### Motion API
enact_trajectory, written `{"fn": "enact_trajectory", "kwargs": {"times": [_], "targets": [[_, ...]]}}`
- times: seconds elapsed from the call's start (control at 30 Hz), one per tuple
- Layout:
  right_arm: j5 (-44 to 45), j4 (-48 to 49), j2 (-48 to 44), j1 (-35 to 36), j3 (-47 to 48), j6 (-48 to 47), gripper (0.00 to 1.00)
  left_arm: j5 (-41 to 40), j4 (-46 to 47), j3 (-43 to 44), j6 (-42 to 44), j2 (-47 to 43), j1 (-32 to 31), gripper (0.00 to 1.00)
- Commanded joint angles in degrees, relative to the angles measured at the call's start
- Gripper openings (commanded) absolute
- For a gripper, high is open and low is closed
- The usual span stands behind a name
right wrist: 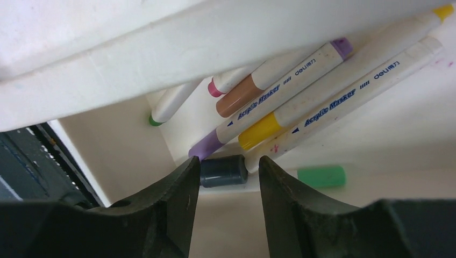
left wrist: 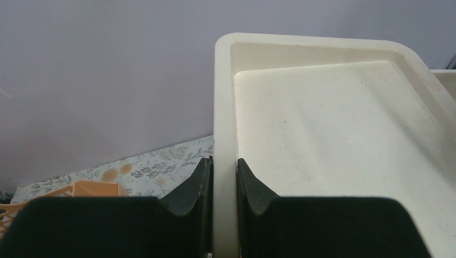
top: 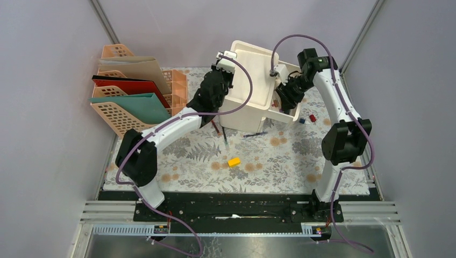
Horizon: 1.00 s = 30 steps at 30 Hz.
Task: Organize the desk
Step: Pick up the stationery from the drawer.
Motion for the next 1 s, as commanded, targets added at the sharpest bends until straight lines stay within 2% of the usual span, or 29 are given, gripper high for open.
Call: {"fn": "enact_trajectory", "kwargs": {"times": [0.0, 0.33, 0.37, 0.5, 0.67, 0.87, 0.93, 0.97], "targets": [[9.60, 3.19, -3.11, 0.46, -3.83, 0.87, 0.52, 1.89, 11.92, -0.37, 1.84, -4.47, -0.54, 0.00], [18.05, 11.58, -2.53, 2.21, -8.45, 2.80, 0.49, 2.08, 12.78, -1.04, 2.54, -4.63, -0.52, 0.00], [18.59, 12.43, -2.56, 2.23, -8.87, 2.88, 0.47, 2.14, 12.82, -1.10, 2.50, -4.63, -0.58, 0.00], [19.01, 15.48, -3.50, 2.23, -9.28, 3.36, 0.29, 2.06, 12.96, -1.21, 2.53, -4.67, -0.62, 0.00], [18.31, 19.53, -4.18, 2.12, -8.21, 5.40, 0.22, 2.17, 12.87, -1.36, 2.67, -4.72, -0.61, 0.00], [17.07, 20.33, -2.28, 1.66, -4.34, 8.85, 0.21, 2.21, 13.15, -1.55, 2.81, -4.70, -0.63, 0.00], [15.66, 17.89, -0.98, 1.49, -2.02, 9.00, 0.26, 2.13, 13.18, -1.69, 2.83, -4.80, -0.62, 0.00], [14.34, 16.72, -0.54, 1.30, -0.97, 9.01, 0.32, 2.11, 13.18, -1.78, 2.89, -4.87, -0.63, 0.00]]}}
